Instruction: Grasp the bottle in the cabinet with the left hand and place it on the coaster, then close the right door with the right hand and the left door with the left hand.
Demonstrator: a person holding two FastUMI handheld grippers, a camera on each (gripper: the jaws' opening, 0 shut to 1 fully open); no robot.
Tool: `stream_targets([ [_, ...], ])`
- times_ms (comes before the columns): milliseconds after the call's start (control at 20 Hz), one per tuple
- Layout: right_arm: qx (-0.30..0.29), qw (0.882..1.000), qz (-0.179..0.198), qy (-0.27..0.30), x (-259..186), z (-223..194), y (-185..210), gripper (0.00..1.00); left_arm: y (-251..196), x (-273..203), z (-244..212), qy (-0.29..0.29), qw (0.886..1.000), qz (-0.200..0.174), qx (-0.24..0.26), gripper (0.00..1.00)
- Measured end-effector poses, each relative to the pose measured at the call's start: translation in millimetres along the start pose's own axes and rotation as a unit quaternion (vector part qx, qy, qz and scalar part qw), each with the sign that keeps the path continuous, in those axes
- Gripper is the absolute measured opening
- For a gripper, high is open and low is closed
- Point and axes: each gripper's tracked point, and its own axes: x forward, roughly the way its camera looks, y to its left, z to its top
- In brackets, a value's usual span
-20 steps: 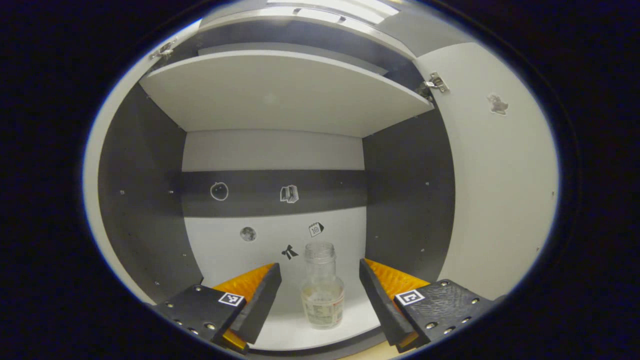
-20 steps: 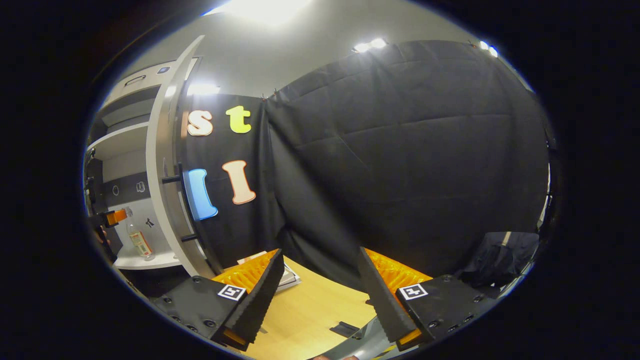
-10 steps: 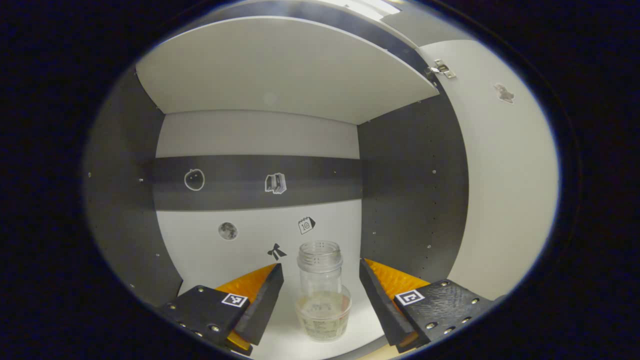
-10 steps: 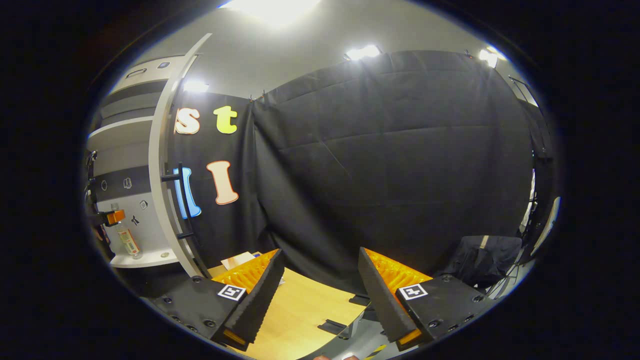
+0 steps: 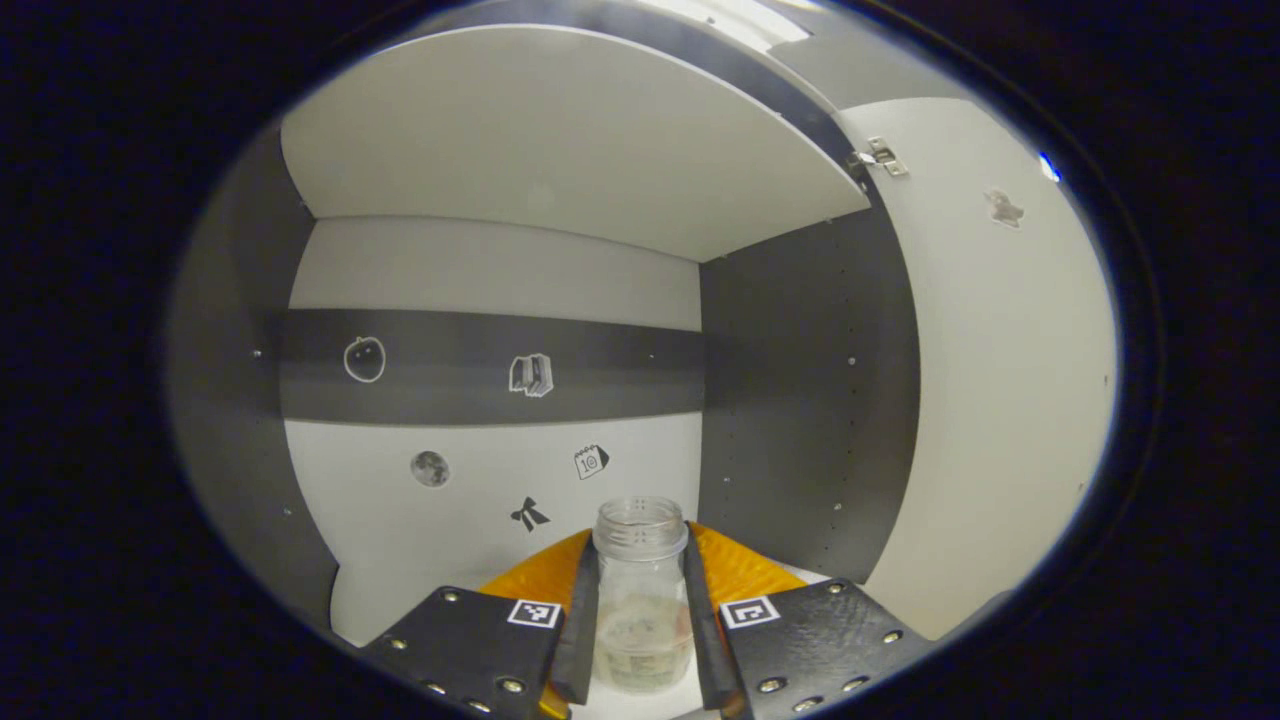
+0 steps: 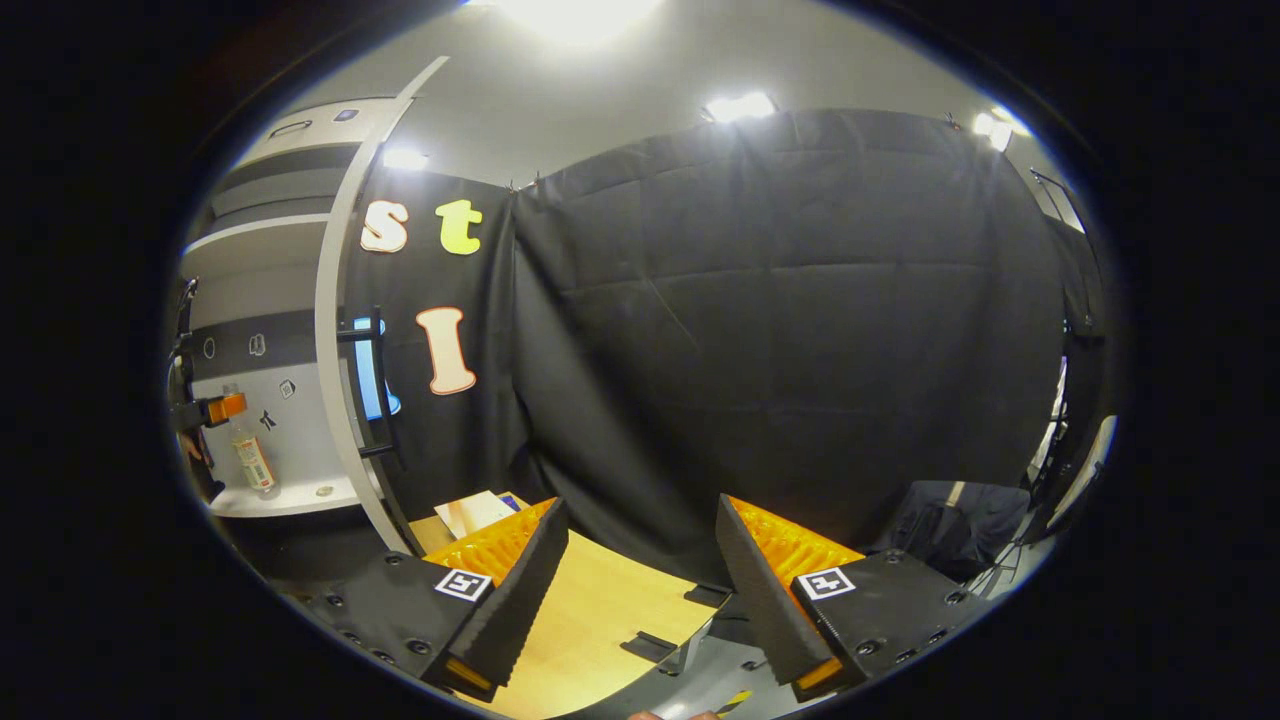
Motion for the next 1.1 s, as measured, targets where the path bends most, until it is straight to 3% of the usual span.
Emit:
stream_targets([
  [50,-0.002,1.000,0.003,-0.002,3,1,-1,0.95,-1,-1,2,0.002,1.000,0.005,0.005,0.43],
  [250,0.003,1.000,0.025,-0.006,23,3,-1,0.92,-10,-18,25,-0.014,0.999,0.010,0.032,0.38],
  [600,0.028,0.993,0.110,0.008,82,-1,7,0.92,-39,-71,68,-0.029,0.995,0.054,0.079,0.37],
  [800,0.033,0.986,0.162,0.015,117,2,14,0.95,-56,-111,81,-0.024,0.993,0.086,0.079,0.37],
  [1100,0.032,0.969,0.243,0.026,150,-2,29,0.92,-67,-182,84,-0.036,0.985,0.160,0.054,0.38],
])
